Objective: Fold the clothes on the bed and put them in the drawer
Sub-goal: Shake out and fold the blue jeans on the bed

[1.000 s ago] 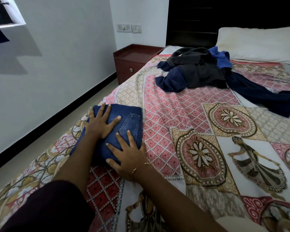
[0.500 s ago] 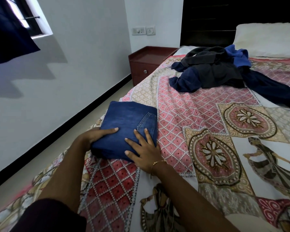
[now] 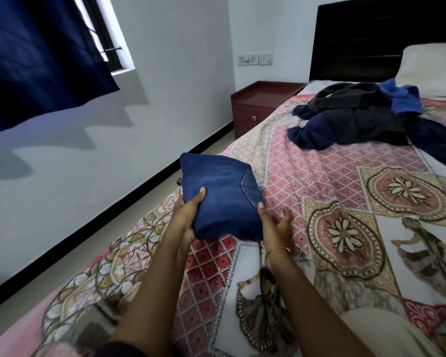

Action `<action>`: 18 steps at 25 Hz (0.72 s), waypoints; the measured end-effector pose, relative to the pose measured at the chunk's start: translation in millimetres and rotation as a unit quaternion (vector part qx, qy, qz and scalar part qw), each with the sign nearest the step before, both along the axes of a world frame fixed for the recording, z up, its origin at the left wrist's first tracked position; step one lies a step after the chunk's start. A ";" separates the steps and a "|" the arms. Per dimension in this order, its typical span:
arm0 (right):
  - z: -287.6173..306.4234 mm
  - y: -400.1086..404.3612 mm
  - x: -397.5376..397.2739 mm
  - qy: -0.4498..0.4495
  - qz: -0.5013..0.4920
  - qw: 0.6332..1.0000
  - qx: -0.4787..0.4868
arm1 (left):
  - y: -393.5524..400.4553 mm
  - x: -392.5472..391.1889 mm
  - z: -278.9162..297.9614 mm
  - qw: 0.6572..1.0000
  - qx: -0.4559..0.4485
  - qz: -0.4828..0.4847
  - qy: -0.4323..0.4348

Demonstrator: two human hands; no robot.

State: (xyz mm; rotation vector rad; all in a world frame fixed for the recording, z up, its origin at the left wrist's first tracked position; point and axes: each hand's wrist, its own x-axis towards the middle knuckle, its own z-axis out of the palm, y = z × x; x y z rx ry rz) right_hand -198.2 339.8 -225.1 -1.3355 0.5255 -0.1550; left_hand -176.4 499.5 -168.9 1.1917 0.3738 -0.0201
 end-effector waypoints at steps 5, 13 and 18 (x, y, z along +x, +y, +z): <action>8.7 13.1 -33.5 0.030 0.037 0.936 0.348 | -18.8 -64.3 -5.8 0.990 -0.058 0.118 -0.054; 12.6 41.5 -84.9 0.038 0.205 0.912 0.352 | -10.0 -162.5 -35.8 0.957 -0.069 0.268 -0.086; -1.9 36.2 -93.0 0.113 0.271 0.935 0.197 | -5.6 -189.2 -66.1 0.955 -0.058 0.290 -0.013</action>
